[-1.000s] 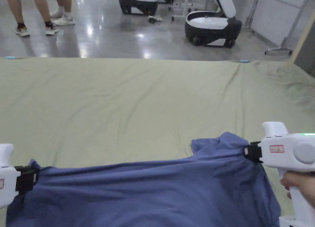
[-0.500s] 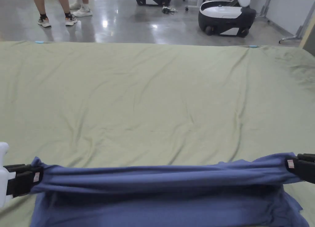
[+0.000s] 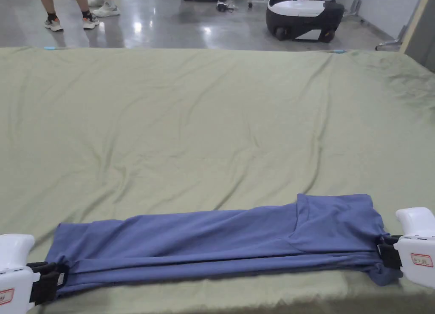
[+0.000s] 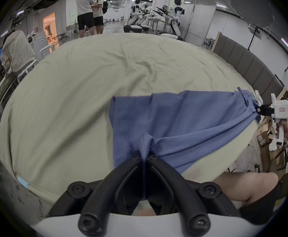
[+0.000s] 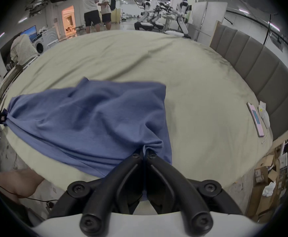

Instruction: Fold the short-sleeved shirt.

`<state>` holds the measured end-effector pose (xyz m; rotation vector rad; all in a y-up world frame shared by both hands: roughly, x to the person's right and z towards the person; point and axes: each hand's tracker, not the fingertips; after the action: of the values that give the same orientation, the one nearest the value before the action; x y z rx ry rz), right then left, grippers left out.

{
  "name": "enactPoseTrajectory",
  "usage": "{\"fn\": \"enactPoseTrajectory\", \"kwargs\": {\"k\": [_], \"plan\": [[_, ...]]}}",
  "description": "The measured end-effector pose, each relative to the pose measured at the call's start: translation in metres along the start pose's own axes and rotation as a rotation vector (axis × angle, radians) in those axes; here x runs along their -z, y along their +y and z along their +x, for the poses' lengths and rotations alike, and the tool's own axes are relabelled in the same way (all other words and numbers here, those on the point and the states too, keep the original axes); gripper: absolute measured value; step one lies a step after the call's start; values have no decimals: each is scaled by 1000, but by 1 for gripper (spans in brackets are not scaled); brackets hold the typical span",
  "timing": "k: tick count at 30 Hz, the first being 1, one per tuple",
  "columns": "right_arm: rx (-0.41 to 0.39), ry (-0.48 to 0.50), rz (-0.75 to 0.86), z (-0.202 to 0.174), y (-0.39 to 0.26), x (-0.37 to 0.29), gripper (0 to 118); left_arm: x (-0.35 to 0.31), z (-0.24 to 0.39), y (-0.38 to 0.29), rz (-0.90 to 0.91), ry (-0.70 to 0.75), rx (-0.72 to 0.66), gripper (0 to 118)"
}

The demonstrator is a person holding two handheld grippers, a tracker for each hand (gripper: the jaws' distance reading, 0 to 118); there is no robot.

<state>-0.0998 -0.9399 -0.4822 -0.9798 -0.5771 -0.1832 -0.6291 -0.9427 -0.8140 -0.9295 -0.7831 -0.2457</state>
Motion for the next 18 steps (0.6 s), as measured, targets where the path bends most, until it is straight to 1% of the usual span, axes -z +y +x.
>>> {"fn": "enactPoseTrajectory", "kwargs": {"k": [2,3,4,5,6,7,8,9,10,11,12,13,14,15,16,17,18], "plan": [[8,-19,13,-1,-6,6,3,6,-3,0,13,-8,-45,0],[30,-22,36,-2,-6,7,5,8,-3,1,17,-11,-60,0],[38,-19,36,-2,-6,7,17,8,-6,1,13,-23,-82,3],[46,-28,44,-2,-5,5,48,4,-9,2,18,-44,-116,14],[56,-70,70,-1,-4,-6,85,-4,-15,4,23,-98,-163,36],[61,-97,84,3,-4,-14,112,-15,-23,5,47,-151,-223,70],[84,-75,105,8,-5,-23,117,-27,-24,5,75,-197,-269,111],[122,-48,178,12,-7,-40,115,-40,-30,5,105,-223,-302,117],[151,-16,264,12,-13,-58,114,-57,-37,4,165,-276,-323,115],[166,-1,298,12,-13,-73,110,-70,-43,6,196,-310,-354,116],[173,16,336,10,-11,-88,98,-86,-47,8,207,-348,-382,116],[174,42,386,7,-9,-101,71,-98,-53,8,228,-377,-408,114],[164,54,430,-19,10,-133,19,-109,-60,9,247,-426,-429,99],[141,50,464,-31,18,-147,0,-119,-67,8,263,-475,-430,64],[116,19,484,-43,25,-157,0,-129,-71,10,303,-494,-436,9],[104,-10,528,-54,29,-168,0,-134,-74,10,322,-487,-442,0],[88,59,543,-52,34,-158,0,-135,-74,9,331,-422,-455,0]]}}
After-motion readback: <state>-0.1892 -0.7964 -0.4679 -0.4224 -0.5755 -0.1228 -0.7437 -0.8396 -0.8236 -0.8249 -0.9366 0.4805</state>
